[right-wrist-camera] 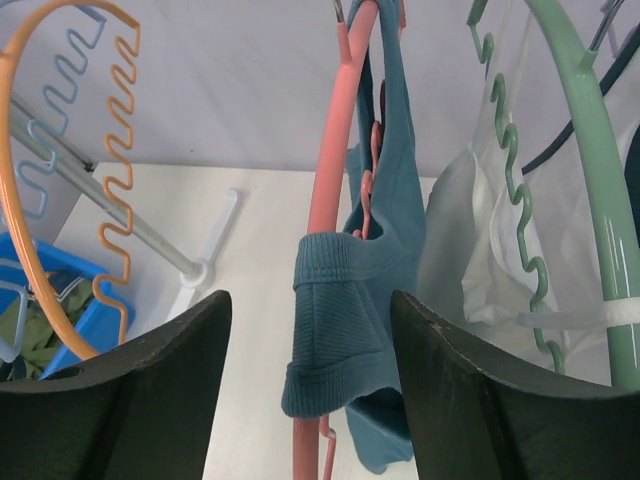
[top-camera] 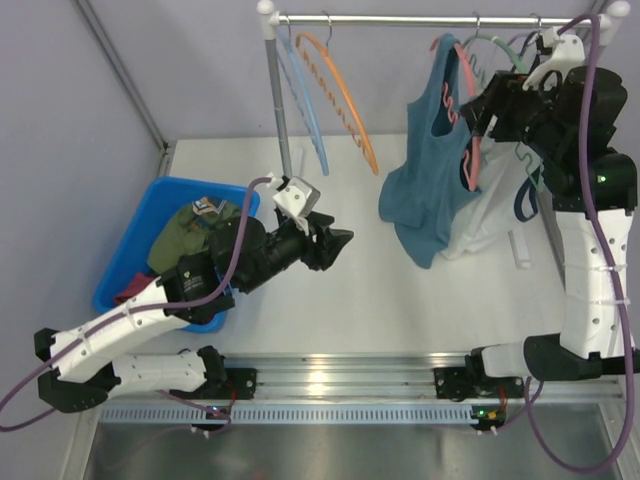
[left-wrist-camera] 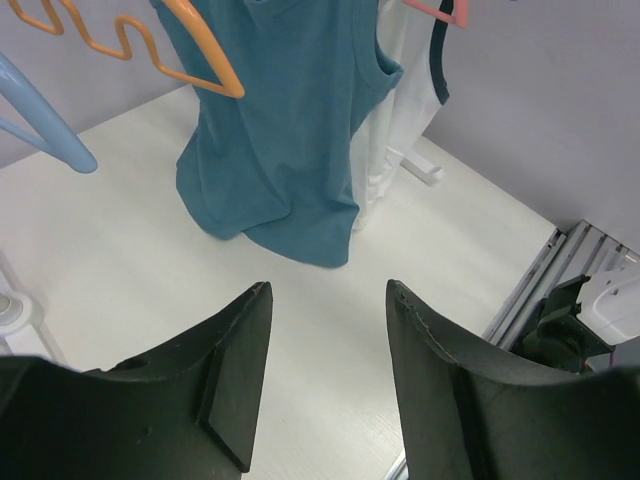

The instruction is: Place the tank top on the hanger

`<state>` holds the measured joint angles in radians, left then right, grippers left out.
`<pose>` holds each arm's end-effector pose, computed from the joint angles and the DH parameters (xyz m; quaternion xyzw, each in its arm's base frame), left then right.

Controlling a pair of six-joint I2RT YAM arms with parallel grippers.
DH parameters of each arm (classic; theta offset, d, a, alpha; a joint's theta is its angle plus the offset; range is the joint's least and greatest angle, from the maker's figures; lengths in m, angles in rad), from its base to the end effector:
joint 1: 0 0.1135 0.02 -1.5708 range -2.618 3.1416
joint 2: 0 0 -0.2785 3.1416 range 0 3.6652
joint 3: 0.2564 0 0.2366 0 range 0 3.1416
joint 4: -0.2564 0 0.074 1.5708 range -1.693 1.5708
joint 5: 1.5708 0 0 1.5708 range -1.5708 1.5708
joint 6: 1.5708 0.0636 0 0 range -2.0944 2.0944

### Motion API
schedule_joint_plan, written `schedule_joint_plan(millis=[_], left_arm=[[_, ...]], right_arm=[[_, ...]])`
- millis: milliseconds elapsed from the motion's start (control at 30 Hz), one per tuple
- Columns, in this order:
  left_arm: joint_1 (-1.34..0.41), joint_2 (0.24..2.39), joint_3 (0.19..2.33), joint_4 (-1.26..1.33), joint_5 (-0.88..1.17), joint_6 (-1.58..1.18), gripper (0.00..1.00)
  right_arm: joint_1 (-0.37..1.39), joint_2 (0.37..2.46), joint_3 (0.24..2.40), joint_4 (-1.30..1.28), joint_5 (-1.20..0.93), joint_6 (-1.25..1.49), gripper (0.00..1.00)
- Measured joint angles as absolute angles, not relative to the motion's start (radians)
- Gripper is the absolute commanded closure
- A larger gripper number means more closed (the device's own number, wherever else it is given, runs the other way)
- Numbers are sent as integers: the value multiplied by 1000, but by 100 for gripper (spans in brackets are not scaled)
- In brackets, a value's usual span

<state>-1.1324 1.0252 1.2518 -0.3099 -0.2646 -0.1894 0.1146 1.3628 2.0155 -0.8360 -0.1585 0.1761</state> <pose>0.1084 -0.1921 0.4502 0.2518 0.6905 -0.3353 0.5894 0.2396 0.0377 0.5477 -0.0270 0.7676 0.1525 0.6219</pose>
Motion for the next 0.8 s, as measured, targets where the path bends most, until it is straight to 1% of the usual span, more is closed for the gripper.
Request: schedule_joint_plan(millis=[167,400,733,800], left_arm=[[-1132,1003,1247,-311,-284,-191,45],[-1132,978,1246,-318,-340,-188,45],[-1132,971,1200,-328,-452,-197,45],[-1132,962,1179,-334,-479,-212,46]], right_arm=[[115,1327,2001,-831,-167,178,27],[115,1195,1849,-828,-261,200,24],[115,889,1577,-836,-295,214,20],[115,796,1476,-833,-300,219,16]])
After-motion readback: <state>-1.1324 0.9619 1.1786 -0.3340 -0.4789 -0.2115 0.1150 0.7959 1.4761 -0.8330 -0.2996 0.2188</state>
